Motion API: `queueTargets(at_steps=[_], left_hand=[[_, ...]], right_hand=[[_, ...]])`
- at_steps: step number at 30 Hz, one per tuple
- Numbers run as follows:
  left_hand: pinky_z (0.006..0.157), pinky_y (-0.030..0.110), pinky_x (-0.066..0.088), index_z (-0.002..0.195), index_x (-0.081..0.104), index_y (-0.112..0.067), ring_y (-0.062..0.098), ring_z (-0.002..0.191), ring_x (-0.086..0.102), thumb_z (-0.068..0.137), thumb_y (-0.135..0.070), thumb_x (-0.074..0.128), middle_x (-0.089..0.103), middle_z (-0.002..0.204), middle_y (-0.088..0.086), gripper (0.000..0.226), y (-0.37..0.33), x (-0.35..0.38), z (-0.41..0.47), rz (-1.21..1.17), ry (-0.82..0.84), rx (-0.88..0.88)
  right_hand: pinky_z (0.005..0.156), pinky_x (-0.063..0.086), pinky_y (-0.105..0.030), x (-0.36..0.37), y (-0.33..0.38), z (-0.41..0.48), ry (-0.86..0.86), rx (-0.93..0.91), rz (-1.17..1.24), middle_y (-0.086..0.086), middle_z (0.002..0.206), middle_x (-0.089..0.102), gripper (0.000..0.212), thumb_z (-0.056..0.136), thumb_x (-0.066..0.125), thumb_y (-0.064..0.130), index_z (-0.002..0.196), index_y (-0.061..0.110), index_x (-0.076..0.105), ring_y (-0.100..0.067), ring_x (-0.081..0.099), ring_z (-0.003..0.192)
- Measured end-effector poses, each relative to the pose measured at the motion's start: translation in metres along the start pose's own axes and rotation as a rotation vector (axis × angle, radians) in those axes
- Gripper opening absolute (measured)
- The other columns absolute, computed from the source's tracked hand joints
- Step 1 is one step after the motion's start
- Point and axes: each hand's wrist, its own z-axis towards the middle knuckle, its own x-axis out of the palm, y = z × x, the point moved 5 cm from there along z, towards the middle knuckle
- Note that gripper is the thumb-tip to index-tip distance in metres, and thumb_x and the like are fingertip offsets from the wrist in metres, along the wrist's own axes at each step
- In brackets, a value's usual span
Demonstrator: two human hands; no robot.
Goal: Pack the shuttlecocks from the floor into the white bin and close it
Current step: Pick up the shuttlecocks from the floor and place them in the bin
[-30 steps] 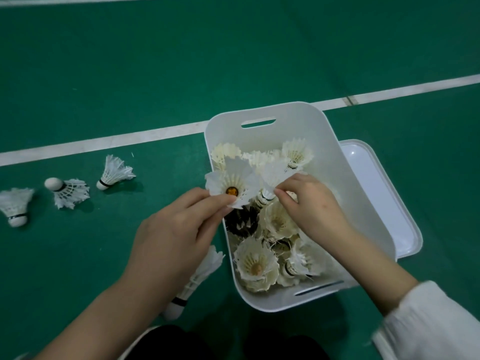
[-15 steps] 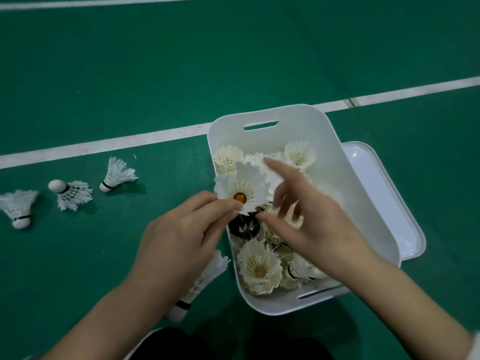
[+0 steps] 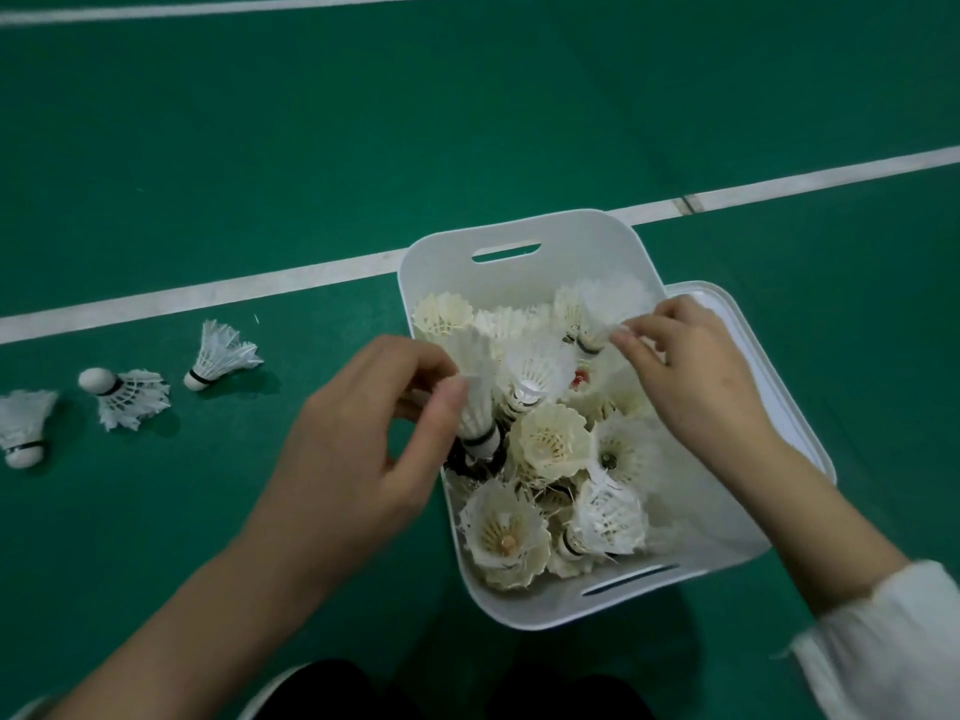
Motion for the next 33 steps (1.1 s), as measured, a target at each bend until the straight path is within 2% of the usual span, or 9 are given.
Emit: queueTargets(at_steps=[8,13,16,18,20,23,25,29,33], left_hand=[[0.077,0.013,0.044,0.088,0.063,-0.011,0.003,0.080,0.054,0.086,-0.011,0.063,0.057,0.089,-0.006,0.002,0.008,0.018,-0.002,0.134,0.040,0.086],[0.081,0.010,0.036,0.089,0.068,-0.012,0.009,0.089,0.052,0.086,-0.023,0.055,0.059,0.092,-0.003,0.017,0.008,0.021,0.001,0.220,0.030,0.133],[0.081,0.009,0.036,0.088,0.069,-0.012,0.010,0.089,0.052,0.086,-0.024,0.055,0.060,0.091,-0.002,0.019,0.007,0.021,0.003,0.207,0.023,0.144],[0.080,0.010,0.037,0.087,0.069,-0.010,0.010,0.087,0.053,0.087,-0.024,0.053,0.061,0.090,-0.001,0.022,0.002,0.022,0.003,0.179,0.024,0.178],[0.078,0.012,0.040,0.086,0.070,-0.007,0.010,0.085,0.053,0.088,-0.024,0.052,0.062,0.088,0.001,0.025,-0.006,0.025,0.001,0.146,0.034,0.241],[0.079,0.021,0.046,0.093,0.071,-0.007,0.012,0.088,0.057,0.090,-0.024,0.052,0.064,0.093,0.002,0.026,-0.015,0.032,-0.005,0.130,0.089,0.308],[0.085,0.022,0.048,0.101,0.069,-0.011,0.011,0.096,0.059,0.091,-0.024,0.051,0.064,0.105,0.000,0.025,-0.014,0.030,-0.007,0.128,0.113,0.290],[0.077,0.028,0.052,0.102,0.066,-0.022,0.006,0.089,0.059,0.090,-0.036,0.041,0.061,0.102,-0.012,0.030,0.009,0.016,0.001,0.227,0.138,0.132],[0.069,0.036,0.052,0.096,0.062,-0.027,0.013,0.083,0.060,0.088,-0.043,0.037,0.061,0.092,-0.014,0.031,0.039,0.013,0.001,0.370,0.201,-0.019]], right_hand=[[0.087,0.033,-0.032,0.060,-0.018,0.001,0.254,0.016,-0.171,-0.004,0.099,0.043,0.035,0.096,0.042,0.035,0.116,0.017,0.065,-0.024,0.038,0.106],[0.107,0.028,-0.034,0.032,-0.010,-0.009,0.202,0.033,-0.116,-0.007,0.139,0.034,0.046,0.092,0.051,0.034,0.135,0.021,0.044,-0.023,0.031,0.129],[0.089,0.046,-0.024,-0.008,0.017,-0.033,0.092,-0.120,0.198,0.012,0.116,0.049,0.047,0.089,0.053,0.034,0.134,0.033,0.040,-0.002,0.051,0.101],[0.072,0.047,-0.017,-0.016,0.045,-0.053,0.240,-0.247,0.308,0.018,0.092,0.056,0.051,0.086,0.052,0.038,0.132,0.047,0.033,-0.002,0.055,0.080],[0.069,0.049,-0.022,-0.007,0.057,-0.065,0.333,-0.335,0.233,0.018,0.081,0.055,0.044,0.086,0.055,0.037,0.124,0.048,0.036,-0.005,0.056,0.073],[0.066,0.052,-0.035,-0.002,0.053,-0.064,0.230,-0.362,0.222,0.013,0.080,0.057,0.014,0.084,0.060,0.031,0.096,0.032,0.054,-0.008,0.056,0.070],[0.064,0.051,-0.034,-0.010,0.042,-0.058,0.140,-0.340,0.209,0.007,0.083,0.059,0.006,0.084,0.063,0.027,0.088,0.023,0.062,-0.012,0.057,0.069],[0.072,0.043,-0.031,-0.033,0.003,-0.043,0.004,-0.122,-0.009,-0.003,0.095,0.066,0.019,0.090,0.057,0.021,0.101,0.013,0.070,-0.025,0.062,0.079],[0.069,0.034,-0.029,-0.014,-0.025,-0.036,0.121,0.011,-0.281,-0.010,0.101,0.065,0.025,0.095,0.047,0.021,0.106,0.012,0.067,-0.031,0.058,0.092]])
